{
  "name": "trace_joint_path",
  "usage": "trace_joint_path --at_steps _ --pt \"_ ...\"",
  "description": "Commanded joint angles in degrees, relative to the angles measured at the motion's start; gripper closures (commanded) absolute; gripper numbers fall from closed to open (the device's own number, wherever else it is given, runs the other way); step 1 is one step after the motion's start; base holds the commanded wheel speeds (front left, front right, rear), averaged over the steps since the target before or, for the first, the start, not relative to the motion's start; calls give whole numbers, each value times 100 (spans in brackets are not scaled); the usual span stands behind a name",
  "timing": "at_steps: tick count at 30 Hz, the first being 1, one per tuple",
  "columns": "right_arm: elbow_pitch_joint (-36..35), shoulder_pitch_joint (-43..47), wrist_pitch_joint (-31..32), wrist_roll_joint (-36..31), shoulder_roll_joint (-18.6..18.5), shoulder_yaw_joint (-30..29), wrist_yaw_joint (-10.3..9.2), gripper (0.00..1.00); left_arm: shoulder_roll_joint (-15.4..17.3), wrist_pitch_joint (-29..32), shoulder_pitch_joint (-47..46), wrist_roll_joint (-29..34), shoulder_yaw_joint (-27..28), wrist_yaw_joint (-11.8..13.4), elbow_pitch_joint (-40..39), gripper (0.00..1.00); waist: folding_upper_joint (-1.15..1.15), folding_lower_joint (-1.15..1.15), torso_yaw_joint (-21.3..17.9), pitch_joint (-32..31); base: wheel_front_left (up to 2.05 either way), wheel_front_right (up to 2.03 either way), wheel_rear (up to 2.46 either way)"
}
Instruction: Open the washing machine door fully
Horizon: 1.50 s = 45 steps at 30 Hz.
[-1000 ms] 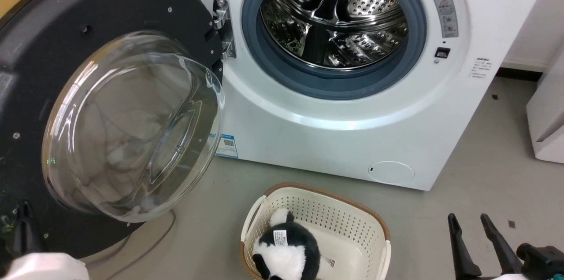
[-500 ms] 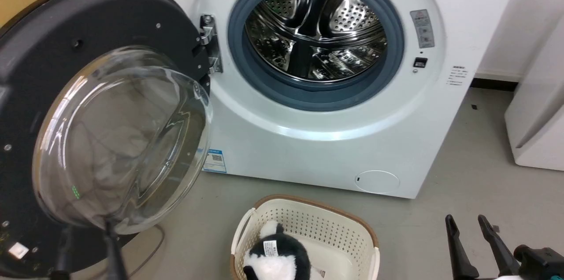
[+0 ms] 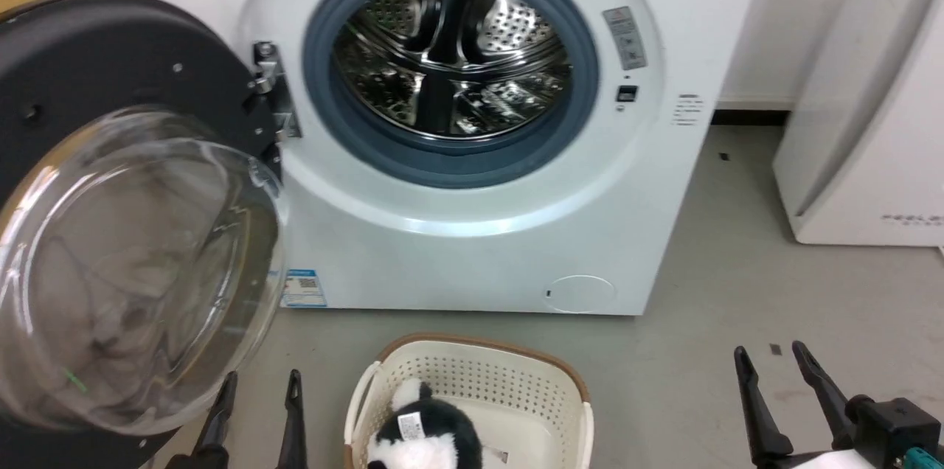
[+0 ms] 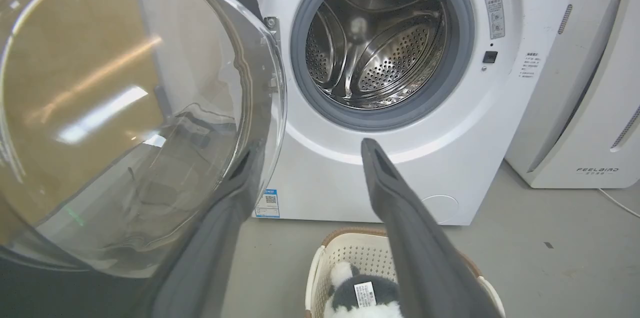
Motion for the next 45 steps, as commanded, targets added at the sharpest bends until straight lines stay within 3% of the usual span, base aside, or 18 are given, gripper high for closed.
trace_joint_path --at_steps 1,14,15,45 --pt "-104 47 49 -125 14 13 5 0 5 12 -141 19 -48 -33 33 0 0 0 -158 8 0 0 0" --pt "-383 157 263 -267 14 103 5 0 22 137 -243 -91 -106 -65 218 0 0 0 -437 79 0 0 0" --pt "-347 36 249 -277 0 97 0 100 31 139 -133 -88 -116 -55 209 100 0 0 -439 80 0 0 0" --pt "-171 -173 249 -387 3 121 1 100 -186 369 -375 197 99 -279 296 100 0 0 -396 121 0 0 0"
